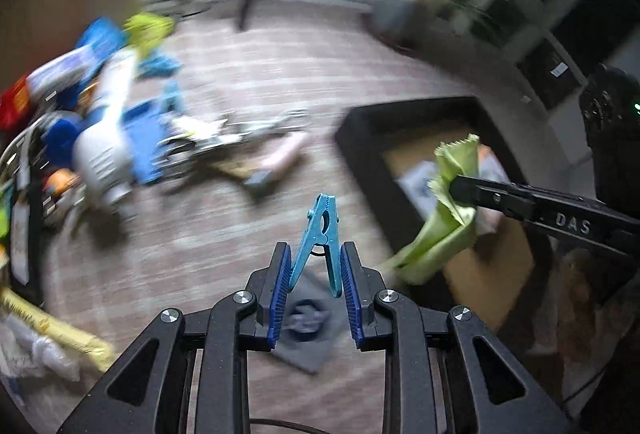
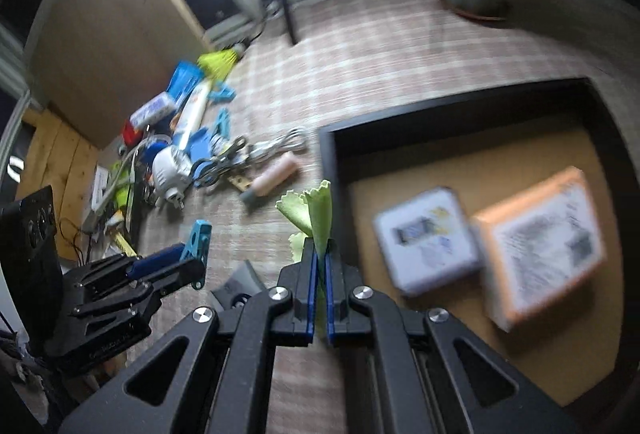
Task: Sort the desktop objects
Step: 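Carry the green cloth with the right tool and drop it in the tray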
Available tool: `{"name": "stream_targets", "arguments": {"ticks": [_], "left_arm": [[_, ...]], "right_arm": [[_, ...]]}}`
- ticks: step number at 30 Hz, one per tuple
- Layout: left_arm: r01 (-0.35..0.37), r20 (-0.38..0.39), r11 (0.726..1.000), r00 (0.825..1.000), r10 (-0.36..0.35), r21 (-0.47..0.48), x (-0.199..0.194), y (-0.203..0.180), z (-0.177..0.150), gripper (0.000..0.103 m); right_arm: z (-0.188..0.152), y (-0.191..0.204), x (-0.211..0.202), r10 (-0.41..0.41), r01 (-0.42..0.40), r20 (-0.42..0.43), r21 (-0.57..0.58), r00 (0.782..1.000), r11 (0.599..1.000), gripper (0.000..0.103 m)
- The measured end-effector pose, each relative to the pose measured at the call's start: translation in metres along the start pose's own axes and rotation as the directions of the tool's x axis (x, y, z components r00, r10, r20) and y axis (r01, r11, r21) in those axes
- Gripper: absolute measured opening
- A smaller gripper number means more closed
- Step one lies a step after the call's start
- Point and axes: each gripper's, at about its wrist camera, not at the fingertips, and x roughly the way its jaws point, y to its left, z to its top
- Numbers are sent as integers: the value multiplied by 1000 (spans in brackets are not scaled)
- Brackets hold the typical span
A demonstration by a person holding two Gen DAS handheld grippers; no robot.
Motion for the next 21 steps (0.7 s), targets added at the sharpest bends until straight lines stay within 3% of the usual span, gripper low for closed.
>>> {"name": "stream_targets", "arguments": {"ticks": [10,21], "left_arm": [[154,-112,962,985,-132,225,21,-117,-10,24],[198,-157,928,975,-154,317,26,-171,-18,24]], "right_arm": [[-25,-83,-55,-113,102,52,167,992,981,4],[-34,-111,-80,-176,153,82,238,981,959,4]]}}
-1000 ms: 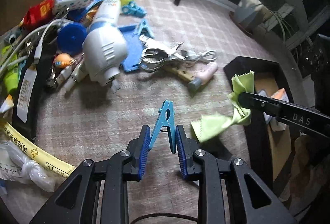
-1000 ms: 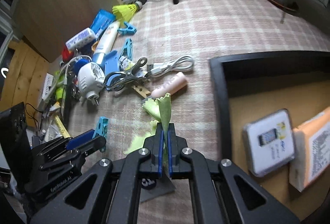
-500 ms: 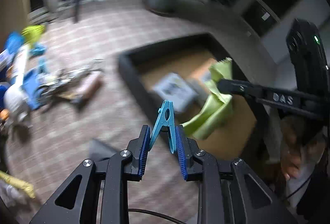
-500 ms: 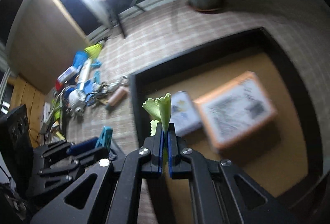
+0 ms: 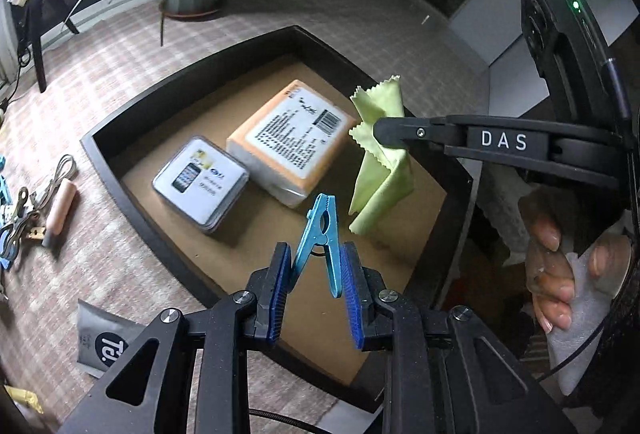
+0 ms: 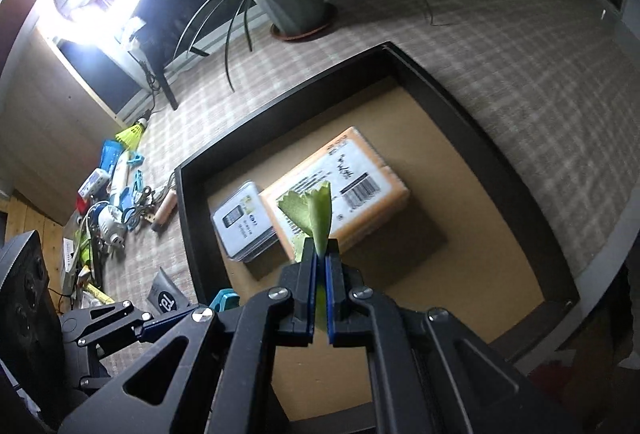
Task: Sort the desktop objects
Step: 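Carry the green cloth with the right tool and drop it in the tray, then move the right tool to the pile and grasp the white plug adapter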
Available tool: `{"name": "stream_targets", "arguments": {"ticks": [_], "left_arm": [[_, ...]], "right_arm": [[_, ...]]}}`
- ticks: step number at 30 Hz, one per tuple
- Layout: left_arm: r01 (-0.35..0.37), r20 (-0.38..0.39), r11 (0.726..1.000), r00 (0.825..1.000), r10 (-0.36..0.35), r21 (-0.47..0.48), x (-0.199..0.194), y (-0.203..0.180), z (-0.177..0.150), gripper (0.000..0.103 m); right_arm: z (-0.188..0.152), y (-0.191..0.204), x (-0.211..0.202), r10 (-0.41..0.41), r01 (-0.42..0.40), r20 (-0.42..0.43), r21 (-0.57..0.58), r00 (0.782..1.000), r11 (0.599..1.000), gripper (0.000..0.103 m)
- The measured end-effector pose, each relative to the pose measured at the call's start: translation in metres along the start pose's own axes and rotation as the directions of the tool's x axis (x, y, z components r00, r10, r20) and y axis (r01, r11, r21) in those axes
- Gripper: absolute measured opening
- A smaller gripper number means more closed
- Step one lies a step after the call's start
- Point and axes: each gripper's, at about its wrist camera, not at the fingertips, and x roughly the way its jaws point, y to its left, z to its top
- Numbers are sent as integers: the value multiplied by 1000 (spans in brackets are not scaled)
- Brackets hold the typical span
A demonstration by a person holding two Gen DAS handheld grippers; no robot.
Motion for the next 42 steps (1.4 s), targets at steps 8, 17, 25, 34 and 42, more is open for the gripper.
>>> {"name": "stream_targets", "arguments": {"ticks": [8,17,25,34,42], "left_arm": [[-11,1,1000,1000,11,-1,-3,-4,-2,54],[-71,22,993,997,73,-95,-16,37,-5,54],[-142,46,962,986,157,-233,-41,104,-13,54],[-229,66,837,952,300,-497,-85,210,-41,54],[-225,85,744,931,354,-630,-104,279,-81,52]], "right_arm": [[-6,12,6,11,-12,-45,-27,999,1000,44],[6,51,8,30,-34,-39,-123,999,992,44],[15,110,31,99,-115,-84,-206,992,972,44],[15,198,72,159,-207,-161,-352,974,913,44],[21,264,105,225,-310,-245,-404,943,861,44]]}}
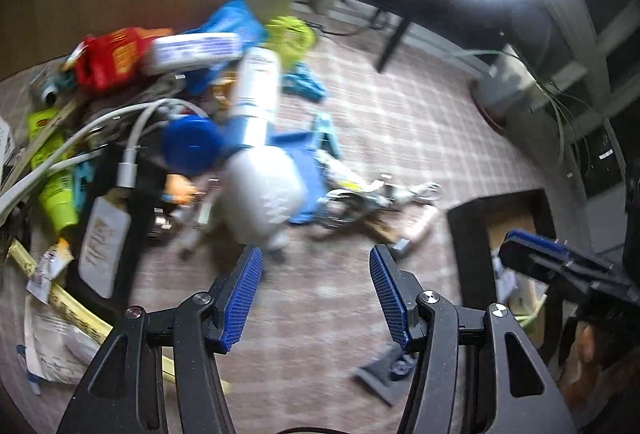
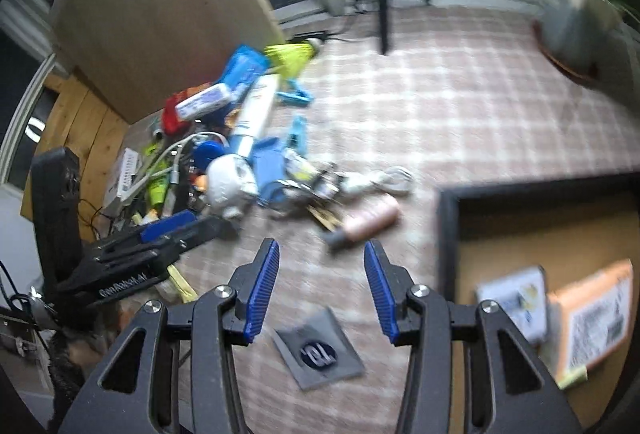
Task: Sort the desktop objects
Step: 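Move the right tool to the pile and grasp the white plug adapter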
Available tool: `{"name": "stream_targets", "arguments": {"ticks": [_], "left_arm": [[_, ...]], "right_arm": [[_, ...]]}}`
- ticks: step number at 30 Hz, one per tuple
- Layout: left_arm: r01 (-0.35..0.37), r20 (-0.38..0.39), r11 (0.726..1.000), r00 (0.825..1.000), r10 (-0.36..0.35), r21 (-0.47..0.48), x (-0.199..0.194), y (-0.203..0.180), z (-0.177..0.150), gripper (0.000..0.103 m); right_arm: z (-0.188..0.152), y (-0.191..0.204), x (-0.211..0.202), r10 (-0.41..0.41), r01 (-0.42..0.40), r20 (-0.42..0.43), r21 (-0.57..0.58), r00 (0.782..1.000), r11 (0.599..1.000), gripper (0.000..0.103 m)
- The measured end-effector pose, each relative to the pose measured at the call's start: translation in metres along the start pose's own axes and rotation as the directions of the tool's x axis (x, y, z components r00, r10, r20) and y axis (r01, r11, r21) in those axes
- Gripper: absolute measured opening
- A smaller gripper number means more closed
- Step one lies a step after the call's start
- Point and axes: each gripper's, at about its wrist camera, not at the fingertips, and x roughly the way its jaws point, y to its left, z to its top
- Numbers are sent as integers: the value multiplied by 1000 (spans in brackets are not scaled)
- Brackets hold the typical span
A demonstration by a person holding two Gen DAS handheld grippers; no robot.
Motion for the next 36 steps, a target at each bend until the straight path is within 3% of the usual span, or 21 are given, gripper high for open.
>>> {"name": "stream_targets", "arguments": {"ticks": [6,9,18,27,36], "left_arm": [[-33,-32,998,999,34,45,15,15,-1,52],[-16,-39,999,999,18,36,20,15,0,52],[-30,-41,999,999,30,19,35,25,11,52],[20,-43,999,999,-21,-26,43,35,15,52],[33,-40,999,999,-34,-36,41,30,12,54]], "right_arm": [[35,28,47,85,-88,-85,-27,993,996,44],[46,40,72,126,-130,-137,-24,983,991,44],[66,59,123,134,-142,-202,-28,970,989,44],[61,58,143,207,-204,-236,36,950,978,42],[53,59,135,218,-209,-212,65,953,976,35]]}}
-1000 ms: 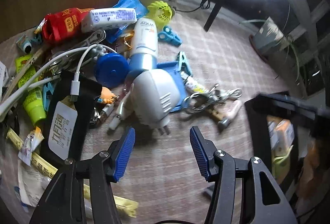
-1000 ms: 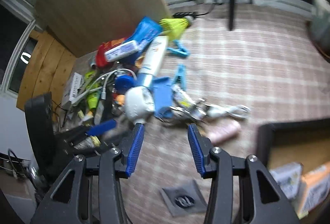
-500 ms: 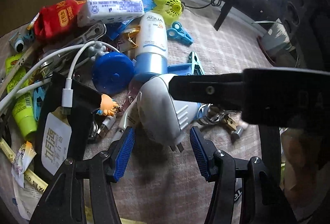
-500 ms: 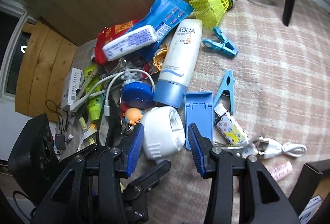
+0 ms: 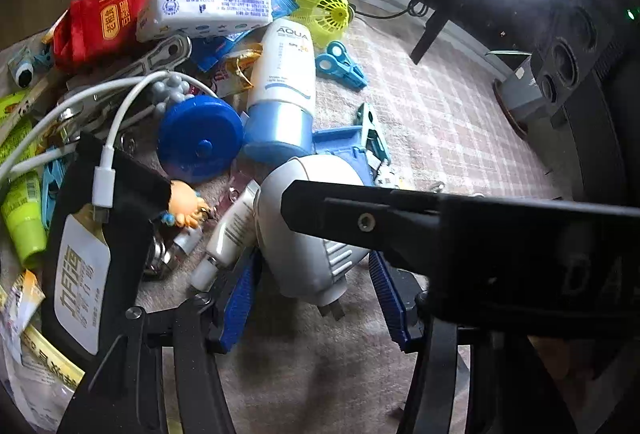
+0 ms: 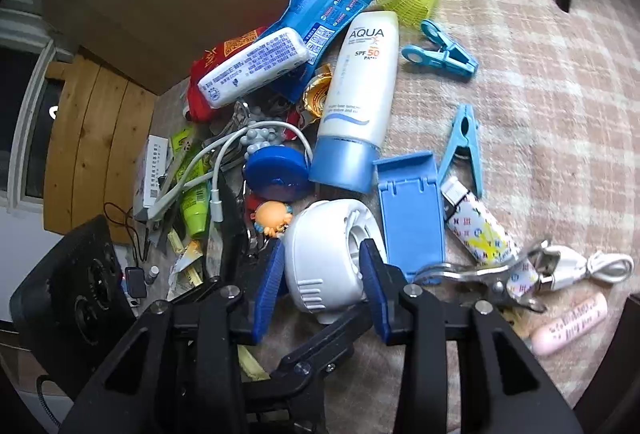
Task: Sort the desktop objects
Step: 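Move the right tool to the pile and grasp the white plug adapter, then carry the white plug adapter with the right tool and release it in the tray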
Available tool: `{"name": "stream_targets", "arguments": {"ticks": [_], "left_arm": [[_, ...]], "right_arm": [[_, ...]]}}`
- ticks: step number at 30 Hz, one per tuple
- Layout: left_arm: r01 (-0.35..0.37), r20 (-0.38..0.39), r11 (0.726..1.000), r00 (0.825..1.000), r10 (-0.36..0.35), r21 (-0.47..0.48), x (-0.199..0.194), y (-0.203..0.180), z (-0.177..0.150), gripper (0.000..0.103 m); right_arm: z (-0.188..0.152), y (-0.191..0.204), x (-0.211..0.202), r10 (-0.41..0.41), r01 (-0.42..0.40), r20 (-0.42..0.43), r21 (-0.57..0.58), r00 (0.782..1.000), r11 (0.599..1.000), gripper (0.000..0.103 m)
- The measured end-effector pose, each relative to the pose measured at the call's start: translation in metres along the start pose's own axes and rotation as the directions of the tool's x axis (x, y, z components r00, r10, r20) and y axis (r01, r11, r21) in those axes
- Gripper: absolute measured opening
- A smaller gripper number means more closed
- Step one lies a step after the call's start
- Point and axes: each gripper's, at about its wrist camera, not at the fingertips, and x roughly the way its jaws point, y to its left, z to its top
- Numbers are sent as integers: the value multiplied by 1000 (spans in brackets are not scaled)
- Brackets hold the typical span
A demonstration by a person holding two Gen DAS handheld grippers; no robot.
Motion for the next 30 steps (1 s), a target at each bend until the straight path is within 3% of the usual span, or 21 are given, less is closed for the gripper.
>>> {"name": "stream_targets", "arguments": {"ticks": [4,9,16,24,30], "left_arm": [[27,4,999,1000,-27,19,-7,-13,-4,52],[37,21,998,999,-38,46,-16,-30,-5,52],[110,24,989,993,-113,97,-29,-68,-15,52],[177,-37,959,984,-173,222,-14,-143,-32,51],[217,-89,917,976,-199,334,1,-209,-38,51]], "right_arm": [[-9,11,-16,13,-12,20,-25,1000,1000,29],[-17,8,-37,11,-10,52,-7,999,1000,28],[-45,-6,-82,-1,1,115,1,993,1000,28],[-93,-62,-136,-60,39,188,117,980,992,28],[-112,-109,-181,-110,60,237,208,965,976,28]]}}
